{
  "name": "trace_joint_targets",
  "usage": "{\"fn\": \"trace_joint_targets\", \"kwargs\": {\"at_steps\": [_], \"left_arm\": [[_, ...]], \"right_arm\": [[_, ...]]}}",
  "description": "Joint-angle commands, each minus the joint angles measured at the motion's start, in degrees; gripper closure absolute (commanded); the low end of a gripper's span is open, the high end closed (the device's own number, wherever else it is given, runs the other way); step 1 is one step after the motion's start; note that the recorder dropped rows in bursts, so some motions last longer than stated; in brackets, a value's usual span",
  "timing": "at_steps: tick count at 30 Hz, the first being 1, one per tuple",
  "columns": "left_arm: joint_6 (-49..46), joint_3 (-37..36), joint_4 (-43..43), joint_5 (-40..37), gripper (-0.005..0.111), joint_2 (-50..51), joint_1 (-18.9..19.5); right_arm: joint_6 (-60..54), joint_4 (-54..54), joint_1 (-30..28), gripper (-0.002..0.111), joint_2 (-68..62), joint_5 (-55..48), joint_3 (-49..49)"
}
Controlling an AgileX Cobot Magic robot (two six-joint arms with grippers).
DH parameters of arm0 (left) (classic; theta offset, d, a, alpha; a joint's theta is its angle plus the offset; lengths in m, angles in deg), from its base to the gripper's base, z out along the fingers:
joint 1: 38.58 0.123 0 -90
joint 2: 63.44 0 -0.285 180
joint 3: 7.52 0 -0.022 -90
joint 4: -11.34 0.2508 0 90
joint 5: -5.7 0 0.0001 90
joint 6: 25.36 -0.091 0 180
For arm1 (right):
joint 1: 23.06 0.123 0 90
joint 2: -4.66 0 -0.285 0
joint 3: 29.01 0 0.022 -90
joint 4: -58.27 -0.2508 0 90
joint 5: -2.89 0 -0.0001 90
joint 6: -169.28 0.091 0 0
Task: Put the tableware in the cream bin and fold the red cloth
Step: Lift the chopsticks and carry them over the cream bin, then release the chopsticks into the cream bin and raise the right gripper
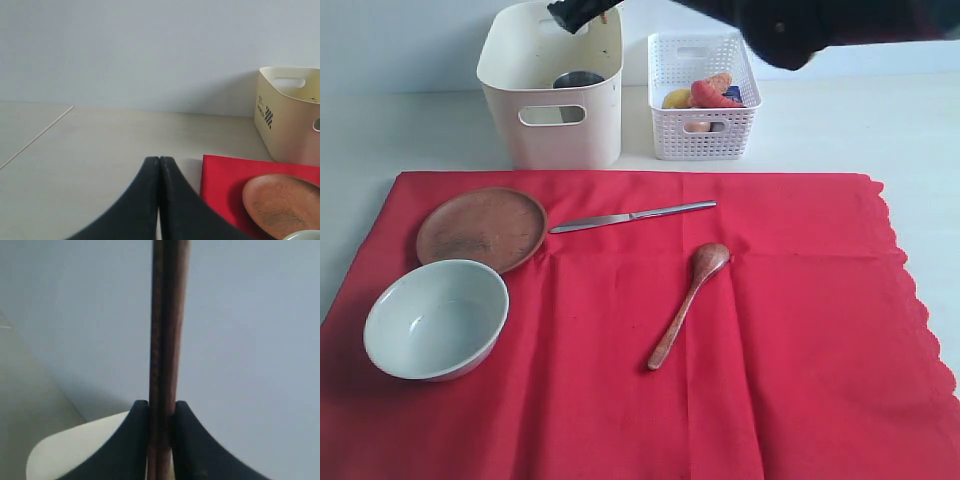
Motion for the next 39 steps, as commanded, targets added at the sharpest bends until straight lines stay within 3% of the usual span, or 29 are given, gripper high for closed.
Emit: {"fn": "trace_joint_targets", "kwargs": {"at_steps": [1, 7, 12, 17, 22, 25, 32, 39], "left_arm": [[0.4, -0.1, -0.4, 0.1, 0.106, -0.3, 0.1], [0.4, -0.1, -0.4, 0.1, 0.106, -0.3, 0.1], [0.4, -0.1, -0.4, 0.1, 0.106, -0.3, 0.1], [0.4, -0.1, -0.4, 0.1, 0.106, -0.3, 0.1], [0.4, -0.1, -0.4, 0.1, 0.106, -0.3, 0.1], [0.4, -0.1, -0.4, 0.1, 0.106, -0.3, 0.1], [0.4, -0.1, -0.4, 0.1, 0.106, -0.3, 0.1], [0.4, -0.1, -0.4, 0.1, 0.106, -0.3, 0.1]], "right_arm": [[10.0, 0.7, -0.2, 0.108, -8.5, 3.5, 8.5], [12.6, -6.9, -0.2, 0.108, -19.1, 3.5, 19.5], [11.1, -15.0, -0.2, 0.108, -24.6, 3.5, 22.2], [-2.3, -34.7, -0.2, 0.085, -26.2, 3.5, 22.2], [-5.8, -35.5, -0.2, 0.057, -26.2, 3.3, 22.2], [-5.6, -35.5, -0.2, 0.049, -26.0, 3.5, 22.2], [-5.6, -35.5, -0.2, 0.046, -22.5, 0.8, 22.2], [-5.6, -35.5, -0.2, 0.046, -14.5, -17.3, 22.2]]}}
